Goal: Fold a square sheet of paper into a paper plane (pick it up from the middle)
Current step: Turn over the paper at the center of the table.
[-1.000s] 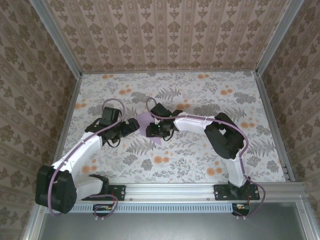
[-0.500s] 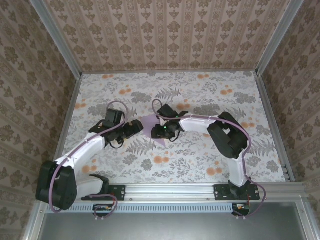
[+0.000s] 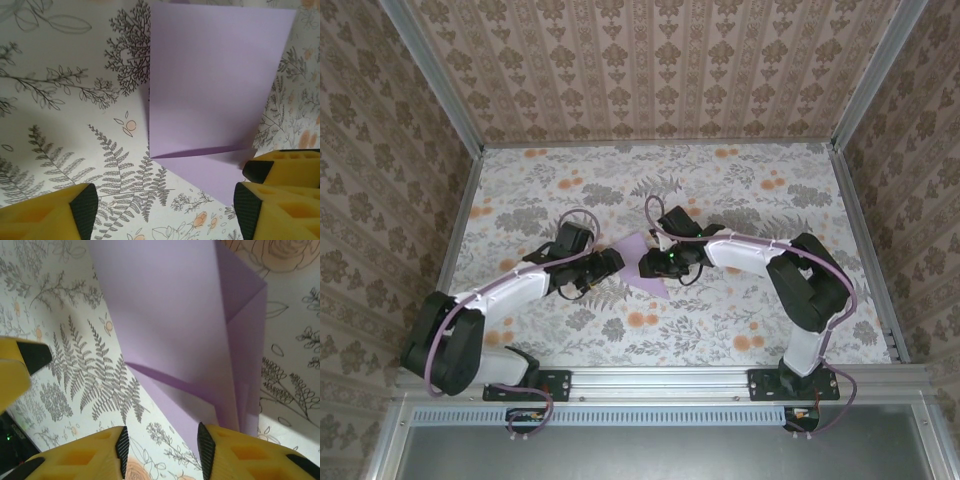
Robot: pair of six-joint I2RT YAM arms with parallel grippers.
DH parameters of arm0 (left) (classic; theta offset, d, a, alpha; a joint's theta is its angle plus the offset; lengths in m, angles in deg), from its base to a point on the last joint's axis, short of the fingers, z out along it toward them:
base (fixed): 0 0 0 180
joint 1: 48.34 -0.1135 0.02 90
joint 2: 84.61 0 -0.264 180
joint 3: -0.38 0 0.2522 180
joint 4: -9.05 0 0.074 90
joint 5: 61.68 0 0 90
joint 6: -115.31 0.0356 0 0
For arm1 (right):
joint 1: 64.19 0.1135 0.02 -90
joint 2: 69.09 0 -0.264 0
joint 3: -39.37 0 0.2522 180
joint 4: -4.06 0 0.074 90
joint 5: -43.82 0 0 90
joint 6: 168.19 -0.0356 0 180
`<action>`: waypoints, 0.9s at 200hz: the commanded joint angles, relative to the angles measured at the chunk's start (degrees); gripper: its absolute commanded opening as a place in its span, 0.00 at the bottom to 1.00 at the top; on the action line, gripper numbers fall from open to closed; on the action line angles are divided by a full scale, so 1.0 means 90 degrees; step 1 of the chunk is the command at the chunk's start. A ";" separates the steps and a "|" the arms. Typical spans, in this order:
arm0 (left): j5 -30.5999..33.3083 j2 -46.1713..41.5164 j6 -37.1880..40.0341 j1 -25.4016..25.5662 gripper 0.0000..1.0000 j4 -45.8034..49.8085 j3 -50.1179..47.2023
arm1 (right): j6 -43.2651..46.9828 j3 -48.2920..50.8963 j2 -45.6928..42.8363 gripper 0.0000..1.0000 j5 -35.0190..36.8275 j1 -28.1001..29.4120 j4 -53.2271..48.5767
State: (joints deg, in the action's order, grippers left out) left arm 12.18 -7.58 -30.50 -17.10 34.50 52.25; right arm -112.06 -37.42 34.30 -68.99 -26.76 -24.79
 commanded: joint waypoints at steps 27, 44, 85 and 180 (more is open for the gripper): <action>0.0090 0.0318 -0.0436 0.0178 0.66 -0.0374 0.0085 | -0.0254 -0.0427 0.0491 0.40 0.0364 -0.0046 -0.0145; 0.0014 0.0449 -0.0495 0.0219 0.60 -0.0489 0.0108 | -0.0275 -0.0448 0.0619 0.39 0.0339 -0.0100 -0.0129; -0.0144 0.0827 -0.0582 0.0307 0.49 -0.0719 0.0230 | -0.0495 -0.0178 0.0746 0.38 -0.0083 -0.0300 0.0283; -0.0520 0.1514 -0.0809 0.0385 0.41 -0.1305 0.0424 | -0.1159 0.0693 0.0695 0.38 -0.1284 -0.0856 0.1684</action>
State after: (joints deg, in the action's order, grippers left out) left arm 9.60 4.57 -36.18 -14.21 25.25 54.81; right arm -120.69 -32.74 40.03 -78.26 -33.80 -11.87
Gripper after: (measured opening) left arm 0.420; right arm 0.378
